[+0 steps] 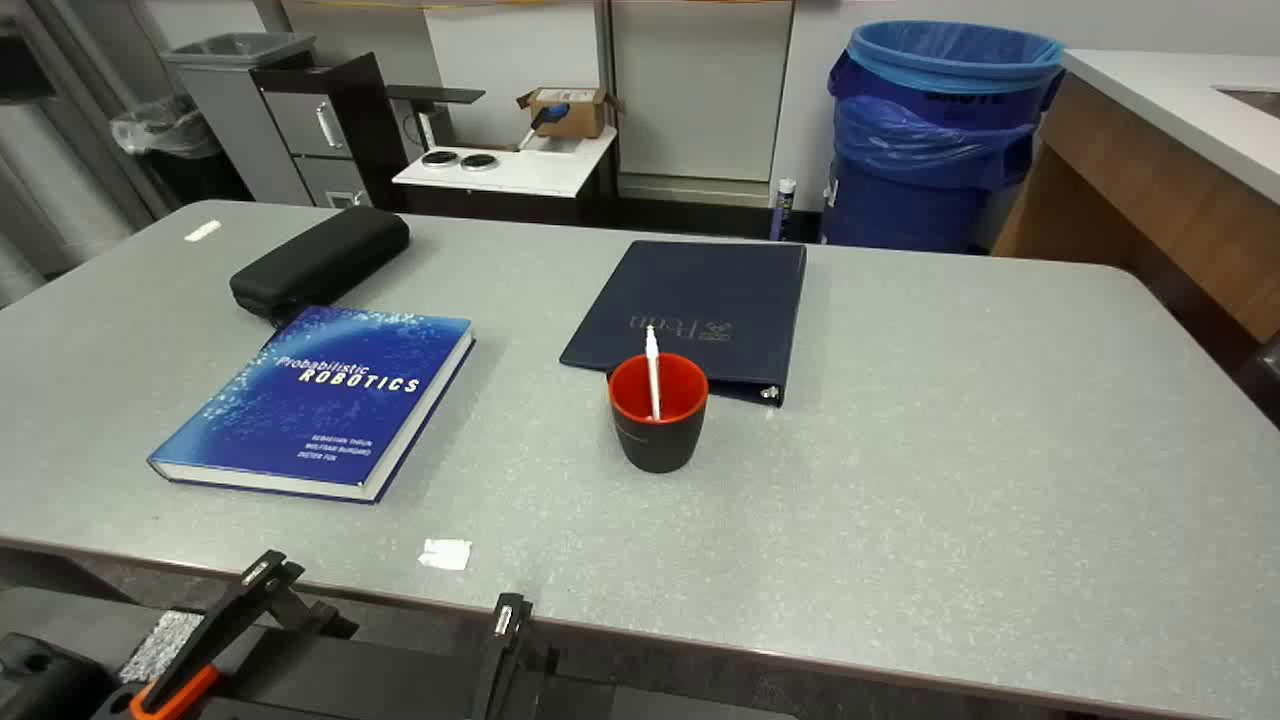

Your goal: Pick up the pen from the cup and place it on the table

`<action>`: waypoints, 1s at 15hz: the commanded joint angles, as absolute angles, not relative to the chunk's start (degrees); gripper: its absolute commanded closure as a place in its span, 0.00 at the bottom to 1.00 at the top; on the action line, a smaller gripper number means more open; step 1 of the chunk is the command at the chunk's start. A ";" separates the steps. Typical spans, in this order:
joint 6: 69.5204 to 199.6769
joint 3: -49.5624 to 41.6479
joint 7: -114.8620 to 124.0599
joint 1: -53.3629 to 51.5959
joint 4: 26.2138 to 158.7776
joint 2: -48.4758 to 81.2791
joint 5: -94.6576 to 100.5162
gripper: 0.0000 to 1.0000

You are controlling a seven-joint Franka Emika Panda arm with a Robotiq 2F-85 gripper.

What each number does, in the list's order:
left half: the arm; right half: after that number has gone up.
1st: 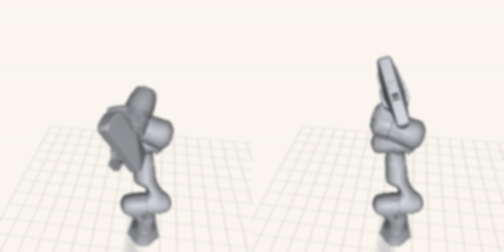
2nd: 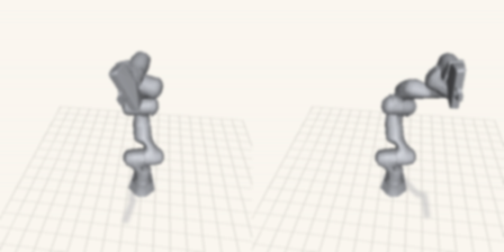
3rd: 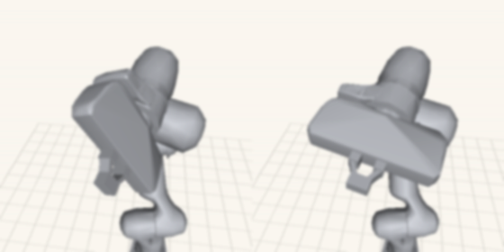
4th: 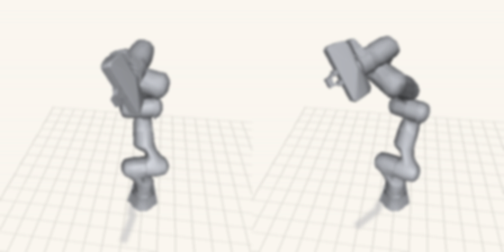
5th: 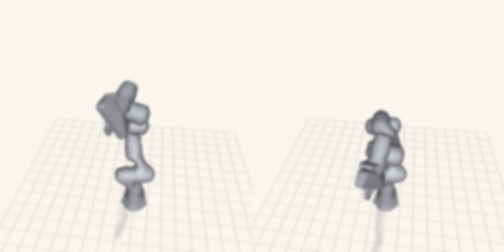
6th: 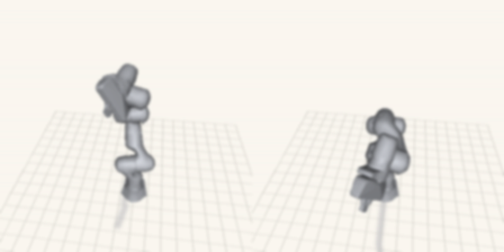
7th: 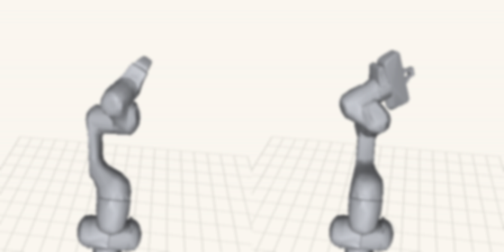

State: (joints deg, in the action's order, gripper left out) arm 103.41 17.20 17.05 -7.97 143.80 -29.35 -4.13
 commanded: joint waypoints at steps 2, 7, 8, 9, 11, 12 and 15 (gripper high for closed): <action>103.26 16.40 17.43 -8.87 143.67 -29.15 -3.74 0.00; 107.17 13.47 15.21 -6.39 146.07 -28.74 -0.70 0.00; 108.26 12.10 14.47 -5.55 146.96 -28.52 0.42 0.00; 109.66 10.76 14.12 -4.53 147.86 -28.15 1.63 0.00; 113.96 7.76 13.39 -2.26 149.90 -26.98 3.64 0.00; 115.88 6.32 13.07 -1.23 150.53 -26.31 4.07 0.00; 119.38 2.98 12.95 1.76 151.73 -23.87 4.22 0.00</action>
